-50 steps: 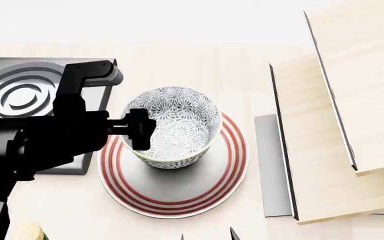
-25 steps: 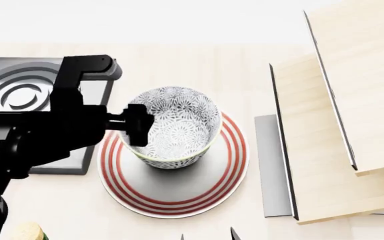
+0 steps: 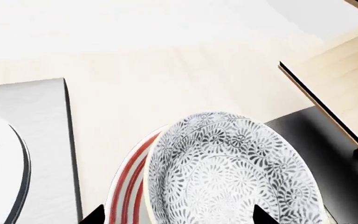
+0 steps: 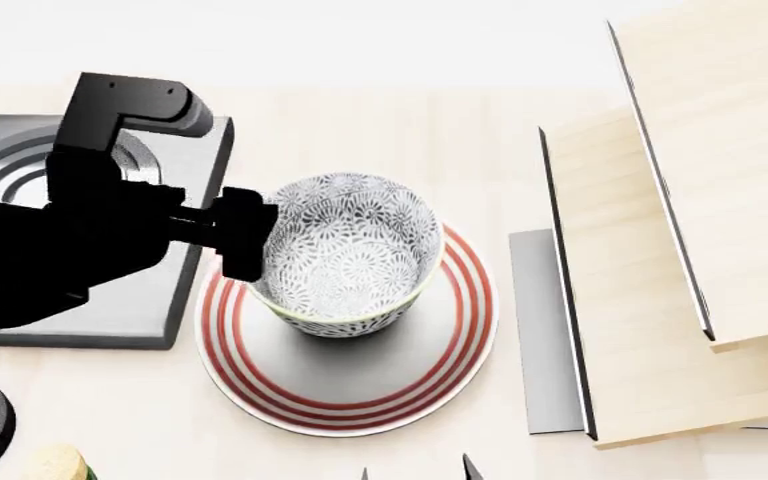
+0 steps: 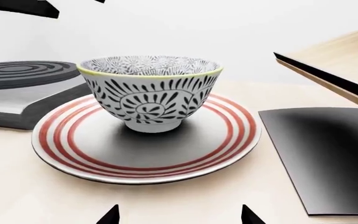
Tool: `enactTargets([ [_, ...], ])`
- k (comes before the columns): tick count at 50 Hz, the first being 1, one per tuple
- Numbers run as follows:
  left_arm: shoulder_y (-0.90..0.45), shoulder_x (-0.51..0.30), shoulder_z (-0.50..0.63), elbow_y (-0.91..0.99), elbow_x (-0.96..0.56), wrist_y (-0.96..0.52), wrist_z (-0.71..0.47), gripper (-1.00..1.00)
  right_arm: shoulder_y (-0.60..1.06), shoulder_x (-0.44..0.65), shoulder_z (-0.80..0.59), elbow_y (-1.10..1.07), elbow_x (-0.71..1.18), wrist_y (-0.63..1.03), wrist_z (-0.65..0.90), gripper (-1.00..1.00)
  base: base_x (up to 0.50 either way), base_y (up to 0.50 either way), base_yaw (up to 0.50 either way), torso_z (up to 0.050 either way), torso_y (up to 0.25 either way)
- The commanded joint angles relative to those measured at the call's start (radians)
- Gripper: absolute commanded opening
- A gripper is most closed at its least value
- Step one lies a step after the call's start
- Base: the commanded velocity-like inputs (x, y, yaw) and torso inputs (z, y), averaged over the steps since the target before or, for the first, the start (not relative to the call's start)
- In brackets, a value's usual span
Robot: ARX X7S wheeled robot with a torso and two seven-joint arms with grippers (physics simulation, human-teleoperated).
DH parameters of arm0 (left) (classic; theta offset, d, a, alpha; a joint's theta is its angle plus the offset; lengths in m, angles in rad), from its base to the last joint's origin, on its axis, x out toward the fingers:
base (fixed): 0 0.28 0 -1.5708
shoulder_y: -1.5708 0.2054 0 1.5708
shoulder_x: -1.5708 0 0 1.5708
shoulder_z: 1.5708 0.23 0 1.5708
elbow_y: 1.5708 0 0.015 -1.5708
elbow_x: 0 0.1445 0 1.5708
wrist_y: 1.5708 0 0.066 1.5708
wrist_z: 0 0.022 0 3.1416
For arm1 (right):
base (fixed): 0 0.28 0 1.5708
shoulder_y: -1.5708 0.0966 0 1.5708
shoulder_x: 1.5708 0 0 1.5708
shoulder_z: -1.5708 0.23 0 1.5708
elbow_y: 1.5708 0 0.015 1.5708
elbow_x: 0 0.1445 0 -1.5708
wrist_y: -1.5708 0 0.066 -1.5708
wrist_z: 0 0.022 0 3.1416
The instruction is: Pick up the akita bowl and put it on the plate.
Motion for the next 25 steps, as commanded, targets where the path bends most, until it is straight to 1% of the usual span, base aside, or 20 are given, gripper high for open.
enactTargets([
  [1, 0.058, -0.08, -0.028, 0.355, -0.052, -0.163, -0.091, 1.0, -0.023, -0.001, -0.039, 0.049, -0.009, 0.071, -0.002, 1.0, 0.0, 0.0, 0.0, 0.0, 0.0],
  [8, 0.086, -0.14, -0.073, 0.573, -0.086, -0.256, -0.154, 1.0, -0.027, 0.01, -0.04, 0.018, -0.008, 0.088, 0.005, 1.0, 0.0, 0.0, 0.0, -0.001, -0.003],
  [10, 0.1, -0.159, -0.125, 0.668, -0.112, -0.301, -0.182, 1.0, -0.028, 0.02, -0.038, -0.008, -0.008, 0.096, 0.011, 1.0, 0.0, 0.0, 0.0, 0.0, 0.0],
  [12, 0.111, -0.178, -0.127, 0.712, -0.117, -0.319, -0.192, 1.0, -0.03, 0.028, -0.035, -0.034, -0.006, 0.108, 0.017, 1.0, 0.0, 0.0, 0.0, 0.0, -0.005],
  [13, 0.12, -0.191, -0.149, 0.745, -0.123, -0.333, -0.203, 1.0, -0.038, 0.048, -0.034, -0.095, -0.007, 0.133, 0.03, 1.0, 0.0, 0.0, 0.0, -0.01, 0.0],
  [17, 0.143, -0.225, -0.191, 0.799, -0.134, -0.35, -0.218, 1.0, -0.038, 0.087, -0.023, -0.213, -0.017, 0.183, 0.063, 1.0, 0.0, 0.0, 0.0, 0.0, 0.0],
  [18, 0.15, -0.236, -0.219, 0.834, -0.14, -0.357, -0.228, 1.0, -0.038, 0.111, -0.016, -0.29, -0.023, 0.221, 0.083, 1.0, 0.0, 0.0, 0.0, 0.0, 0.0],
  [21, 0.165, -0.258, -0.241, 0.881, -0.147, -0.376, -0.244, 1.0, -0.033, 0.154, -0.001, -0.425, -0.031, 0.289, 0.115, 1.0, 0.0, 0.0, 0.0, 0.0, 0.0],
  [22, 0.179, -0.271, -0.258, 0.913, -0.153, -0.386, -0.252, 1.0, -0.025, 0.184, 0.013, -0.523, -0.039, 0.341, 0.138, 1.0, 0.0, 0.0, 0.0, 0.0, 0.0],
  [25, 0.212, -0.286, -0.302, 0.982, -0.167, -0.401, -0.269, 1.0, -0.002, 0.231, 0.039, -0.681, -0.043, 0.44, 0.172, 1.0, 0.0, 0.0, 0.0, 0.0, 0.0],
])
